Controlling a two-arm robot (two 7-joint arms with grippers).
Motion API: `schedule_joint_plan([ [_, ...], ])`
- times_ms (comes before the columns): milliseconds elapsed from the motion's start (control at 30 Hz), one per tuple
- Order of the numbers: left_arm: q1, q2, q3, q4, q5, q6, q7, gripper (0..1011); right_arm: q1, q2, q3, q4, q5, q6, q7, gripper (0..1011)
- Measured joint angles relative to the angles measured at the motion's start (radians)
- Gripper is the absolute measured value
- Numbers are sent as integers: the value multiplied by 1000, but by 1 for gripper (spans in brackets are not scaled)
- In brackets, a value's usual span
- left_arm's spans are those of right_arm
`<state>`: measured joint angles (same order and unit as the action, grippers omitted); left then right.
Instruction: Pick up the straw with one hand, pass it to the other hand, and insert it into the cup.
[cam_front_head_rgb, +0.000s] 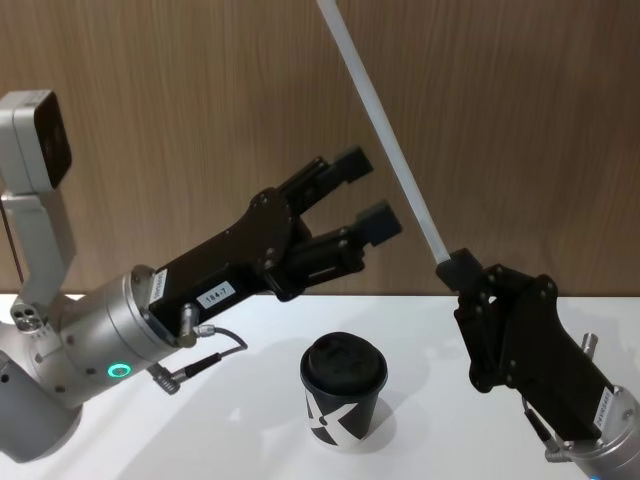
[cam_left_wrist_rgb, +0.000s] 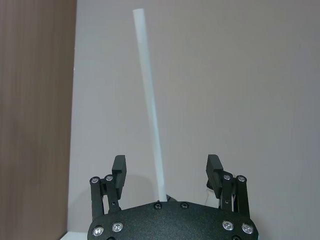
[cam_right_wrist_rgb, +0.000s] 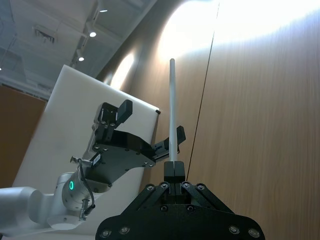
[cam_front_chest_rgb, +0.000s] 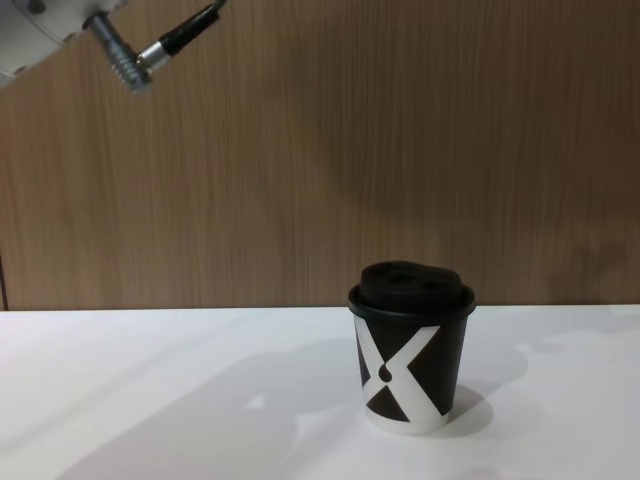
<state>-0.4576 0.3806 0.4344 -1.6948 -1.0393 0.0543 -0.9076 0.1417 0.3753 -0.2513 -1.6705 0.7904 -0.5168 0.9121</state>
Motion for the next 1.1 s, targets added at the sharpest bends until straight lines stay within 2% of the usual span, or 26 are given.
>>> schedule_joint_plan([
  [567,-39,-25,35,30,1,-25,-8,1003,0,0,0,0,0,0,0,4],
  [1100,-71,-45,65,67,22,-31,46,1003,0,0,0,0,0,0,0,4],
])
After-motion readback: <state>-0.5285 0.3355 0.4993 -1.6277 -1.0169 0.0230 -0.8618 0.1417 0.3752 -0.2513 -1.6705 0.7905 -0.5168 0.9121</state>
